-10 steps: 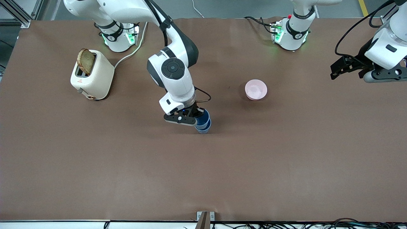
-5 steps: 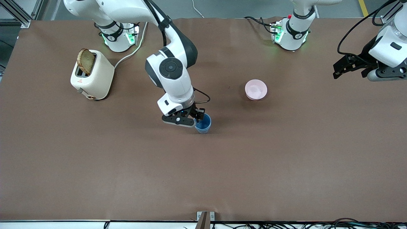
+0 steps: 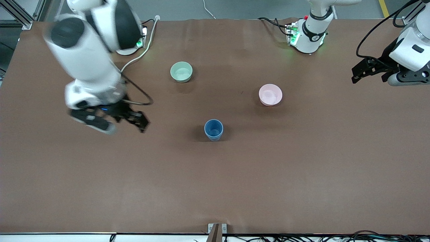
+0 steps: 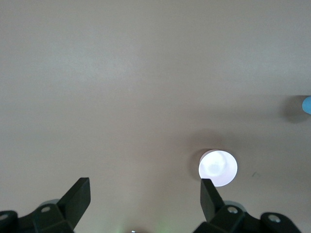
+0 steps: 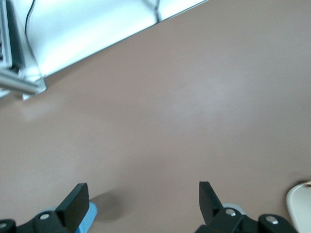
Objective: Stack blue cups with both arms
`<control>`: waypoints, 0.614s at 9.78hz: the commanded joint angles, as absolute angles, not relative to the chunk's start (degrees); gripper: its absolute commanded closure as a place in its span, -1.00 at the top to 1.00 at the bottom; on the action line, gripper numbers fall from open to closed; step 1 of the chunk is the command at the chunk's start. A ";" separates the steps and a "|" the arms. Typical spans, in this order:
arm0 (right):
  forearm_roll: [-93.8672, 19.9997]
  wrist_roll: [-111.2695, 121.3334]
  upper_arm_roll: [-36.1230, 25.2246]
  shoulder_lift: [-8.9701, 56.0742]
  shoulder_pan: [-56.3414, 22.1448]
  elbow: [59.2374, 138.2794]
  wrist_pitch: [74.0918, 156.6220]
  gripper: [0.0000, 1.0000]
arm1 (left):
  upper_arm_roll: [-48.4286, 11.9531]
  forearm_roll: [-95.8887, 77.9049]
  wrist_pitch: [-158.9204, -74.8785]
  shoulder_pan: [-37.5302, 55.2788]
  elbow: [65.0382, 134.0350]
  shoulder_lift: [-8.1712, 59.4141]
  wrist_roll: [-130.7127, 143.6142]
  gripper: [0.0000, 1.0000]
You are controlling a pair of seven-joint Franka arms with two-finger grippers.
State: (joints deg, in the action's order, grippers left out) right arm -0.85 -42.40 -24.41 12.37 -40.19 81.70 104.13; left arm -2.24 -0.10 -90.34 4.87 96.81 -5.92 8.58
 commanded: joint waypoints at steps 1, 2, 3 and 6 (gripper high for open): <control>0.26 -37.92 -27.94 7.49 -38.95 84.20 98.74 1.00 | -2.37 0.09 -90.53 4.57 98.26 -5.45 7.47 1.00; -0.35 -30.83 -25.51 5.99 -32.15 84.20 95.05 1.00 | -2.37 0.09 -90.44 4.57 98.26 -5.45 7.47 1.00; -0.44 -26.06 -19.83 3.98 -23.55 84.11 92.92 1.00 | -2.37 0.09 -90.44 4.57 98.17 -5.45 7.47 1.00; -0.88 -9.45 -9.52 1.58 -2.60 84.11 86.15 1.00 | -2.29 0.09 -90.44 4.48 98.09 -5.45 7.47 1.00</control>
